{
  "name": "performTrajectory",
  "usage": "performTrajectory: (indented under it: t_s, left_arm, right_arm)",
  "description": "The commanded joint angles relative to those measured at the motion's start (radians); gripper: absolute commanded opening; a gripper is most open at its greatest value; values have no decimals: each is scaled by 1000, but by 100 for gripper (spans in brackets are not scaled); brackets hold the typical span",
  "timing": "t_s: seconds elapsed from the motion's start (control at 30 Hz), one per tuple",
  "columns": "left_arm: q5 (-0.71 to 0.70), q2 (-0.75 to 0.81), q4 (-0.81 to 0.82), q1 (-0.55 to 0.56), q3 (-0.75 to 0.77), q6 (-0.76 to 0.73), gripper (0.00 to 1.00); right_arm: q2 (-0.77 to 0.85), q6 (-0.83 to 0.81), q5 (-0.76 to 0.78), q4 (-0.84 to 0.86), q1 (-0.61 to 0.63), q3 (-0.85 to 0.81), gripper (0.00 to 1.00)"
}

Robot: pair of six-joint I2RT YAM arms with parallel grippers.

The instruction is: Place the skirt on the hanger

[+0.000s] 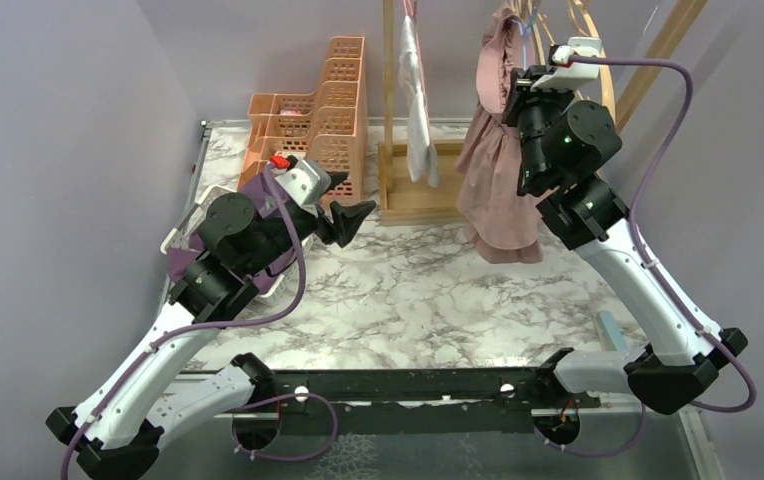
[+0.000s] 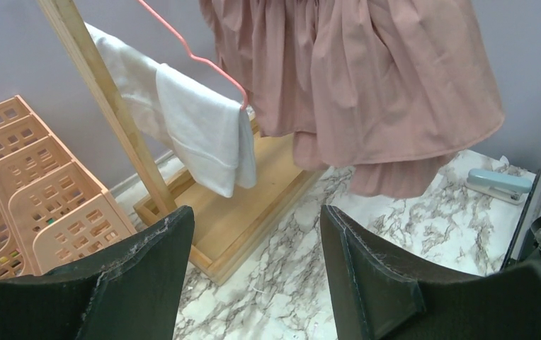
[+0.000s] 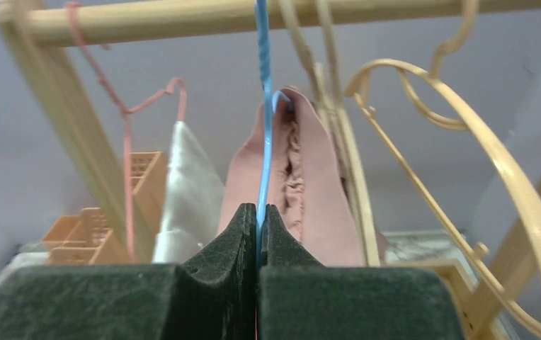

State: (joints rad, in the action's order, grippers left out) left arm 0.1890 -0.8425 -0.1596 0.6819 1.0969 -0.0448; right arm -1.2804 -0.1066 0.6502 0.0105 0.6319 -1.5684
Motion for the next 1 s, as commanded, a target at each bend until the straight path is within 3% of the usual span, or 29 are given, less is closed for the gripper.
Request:
performTrajectory:
  t_s: [0.0,0.1,0.6,0.97]
  left_arm:
    - [-28,18,0,-1,-9,-1,68]
    - [-28,23,-1,-2,-12,3,68]
    - [-58,69,-29,-2,-36,38,68]
    - [-120,71,-56,-2,-39,45,68]
  right_arm:
    - [25,-11,-294,38,0,-34,1]
    - [-28,7,-345,-53,0,-107,1]
    - [-337,57,-277,-158,-1,-424,1]
    - [-454,100,-245,-208,-32,-495,1]
